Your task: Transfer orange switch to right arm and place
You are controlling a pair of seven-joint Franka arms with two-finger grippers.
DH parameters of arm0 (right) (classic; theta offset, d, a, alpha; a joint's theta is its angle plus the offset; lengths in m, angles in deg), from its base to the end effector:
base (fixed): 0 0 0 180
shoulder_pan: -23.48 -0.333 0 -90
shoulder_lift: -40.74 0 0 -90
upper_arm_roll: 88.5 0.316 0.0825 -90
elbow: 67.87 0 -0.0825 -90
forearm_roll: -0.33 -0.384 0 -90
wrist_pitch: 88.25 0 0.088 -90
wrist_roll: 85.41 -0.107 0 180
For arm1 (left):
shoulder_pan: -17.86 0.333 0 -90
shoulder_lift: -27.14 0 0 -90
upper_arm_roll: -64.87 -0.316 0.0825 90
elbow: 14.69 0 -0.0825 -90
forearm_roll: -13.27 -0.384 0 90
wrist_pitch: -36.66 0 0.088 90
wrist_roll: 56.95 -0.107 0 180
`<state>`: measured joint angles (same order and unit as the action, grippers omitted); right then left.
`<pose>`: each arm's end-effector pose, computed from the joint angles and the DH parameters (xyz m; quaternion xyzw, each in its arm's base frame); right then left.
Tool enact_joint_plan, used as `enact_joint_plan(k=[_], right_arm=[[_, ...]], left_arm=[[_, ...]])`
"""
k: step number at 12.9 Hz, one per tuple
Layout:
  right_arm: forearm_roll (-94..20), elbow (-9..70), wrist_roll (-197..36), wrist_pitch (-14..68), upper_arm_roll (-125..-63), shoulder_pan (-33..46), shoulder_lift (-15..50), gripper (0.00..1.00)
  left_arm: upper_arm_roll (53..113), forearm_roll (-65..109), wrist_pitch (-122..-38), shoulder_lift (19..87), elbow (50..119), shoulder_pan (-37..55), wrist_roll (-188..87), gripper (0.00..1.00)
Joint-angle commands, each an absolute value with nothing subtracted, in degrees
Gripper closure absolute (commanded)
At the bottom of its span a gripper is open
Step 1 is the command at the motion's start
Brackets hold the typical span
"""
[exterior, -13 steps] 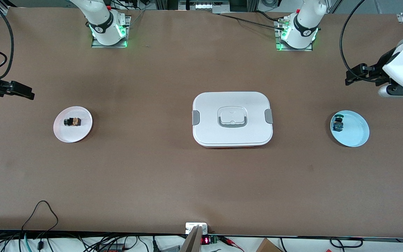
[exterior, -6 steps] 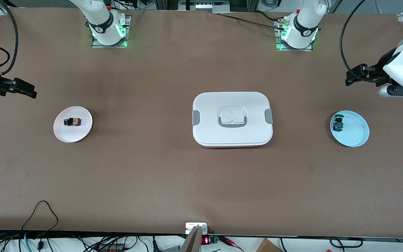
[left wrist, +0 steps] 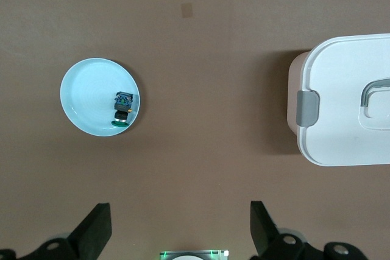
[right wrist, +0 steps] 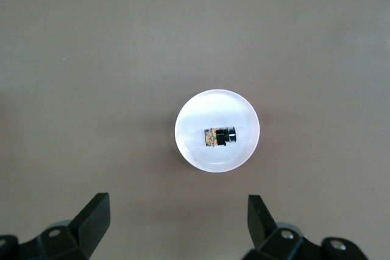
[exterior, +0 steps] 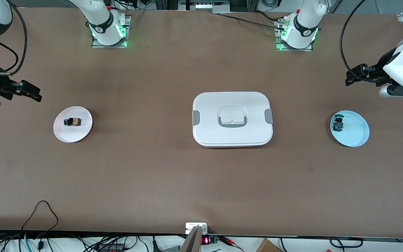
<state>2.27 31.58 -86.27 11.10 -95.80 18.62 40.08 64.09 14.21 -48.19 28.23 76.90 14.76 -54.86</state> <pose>0.5646 -0.0268 0.5538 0.9995 -0.0259 -0.0068 0.0173 0.5480 -0.0242 0.5939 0.9976 -0.0022 -0.0685 0.0054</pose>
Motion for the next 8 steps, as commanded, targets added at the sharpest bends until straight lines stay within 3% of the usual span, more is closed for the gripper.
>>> enact_joint_plan(k=[1, 8], right_arm=[[2.1, 32.8, -85.1, 7.7, -96.6, 18.0, 43.7, 0.00], [2.2, 29.9, -85.0, 6.0, -96.0, 17.4, 44.1, 0.00]], left_arm=[[63.7, 14.6, -48.6, 27.8, 77.1, 14.7, -55.6, 0.00], [63.7, 14.6, -48.6, 27.8, 77.1, 14.7, -55.6, 0.00]])
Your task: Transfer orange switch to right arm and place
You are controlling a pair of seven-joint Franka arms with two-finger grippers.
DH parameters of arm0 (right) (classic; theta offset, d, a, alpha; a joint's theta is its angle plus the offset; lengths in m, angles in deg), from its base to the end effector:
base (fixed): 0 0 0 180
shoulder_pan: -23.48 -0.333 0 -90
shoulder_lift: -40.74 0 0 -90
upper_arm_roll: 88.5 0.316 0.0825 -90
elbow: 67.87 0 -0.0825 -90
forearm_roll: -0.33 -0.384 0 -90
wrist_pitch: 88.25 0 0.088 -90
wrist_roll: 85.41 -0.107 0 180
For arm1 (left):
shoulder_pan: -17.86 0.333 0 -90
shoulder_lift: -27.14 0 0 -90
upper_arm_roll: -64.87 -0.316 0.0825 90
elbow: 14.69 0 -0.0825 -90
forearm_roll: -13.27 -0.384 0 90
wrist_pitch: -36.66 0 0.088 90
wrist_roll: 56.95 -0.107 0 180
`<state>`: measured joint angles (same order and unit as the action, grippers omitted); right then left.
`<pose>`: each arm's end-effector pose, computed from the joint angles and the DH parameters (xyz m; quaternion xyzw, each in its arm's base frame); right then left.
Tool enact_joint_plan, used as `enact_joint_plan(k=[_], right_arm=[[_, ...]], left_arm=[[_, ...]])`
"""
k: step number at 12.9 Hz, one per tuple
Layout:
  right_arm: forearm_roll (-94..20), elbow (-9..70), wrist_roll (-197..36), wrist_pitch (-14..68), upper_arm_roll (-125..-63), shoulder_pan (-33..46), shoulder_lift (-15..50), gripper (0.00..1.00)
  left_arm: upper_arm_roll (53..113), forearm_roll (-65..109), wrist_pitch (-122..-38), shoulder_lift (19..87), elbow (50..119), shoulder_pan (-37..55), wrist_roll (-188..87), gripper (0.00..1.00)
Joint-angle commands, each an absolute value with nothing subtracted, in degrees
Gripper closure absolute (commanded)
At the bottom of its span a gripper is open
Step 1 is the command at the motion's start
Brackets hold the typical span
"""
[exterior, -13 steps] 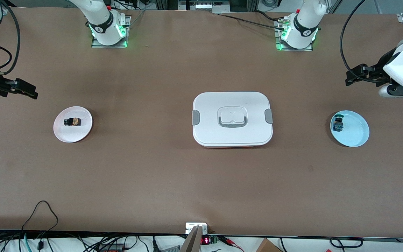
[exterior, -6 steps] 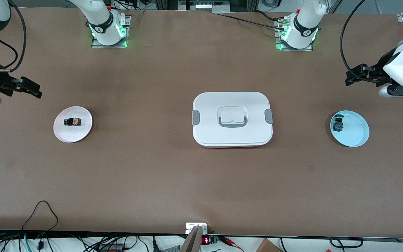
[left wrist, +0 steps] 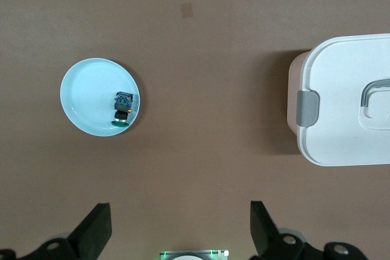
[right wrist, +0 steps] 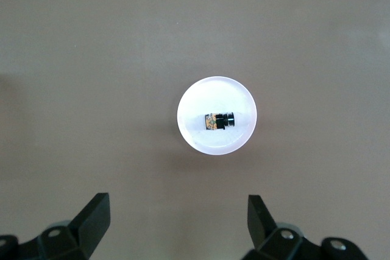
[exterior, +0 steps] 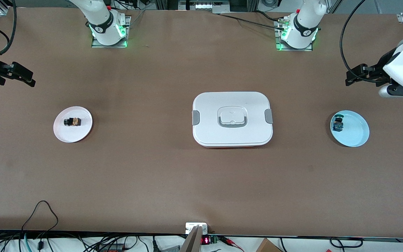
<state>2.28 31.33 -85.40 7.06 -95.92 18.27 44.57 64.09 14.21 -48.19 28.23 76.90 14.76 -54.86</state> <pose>0.5387 -0.0262 0.5926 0.9998 -0.0175 -0.0010 0.0126 0.5480 -0.0242 0.5939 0.9976 -0.0022 -0.0685 0.0054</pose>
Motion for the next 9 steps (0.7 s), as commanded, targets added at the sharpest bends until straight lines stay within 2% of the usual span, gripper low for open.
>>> enact_joint_plan(k=[1, 9], right_arm=[[2.2, 29.4, -85.0, 5.4, -95.9, 17.4, 44.0, 0.00], [2.1, 28.9, -84.6, 5.3, -95.9, 17.5, 43.8, 0.00]], left_arm=[[63.7, 14.6, -48.6, 27.8, 77.1, 14.7, -55.6, 0.00], [63.7, 14.6, -48.6, 27.8, 77.1, 14.7, -55.6, 0.00]])
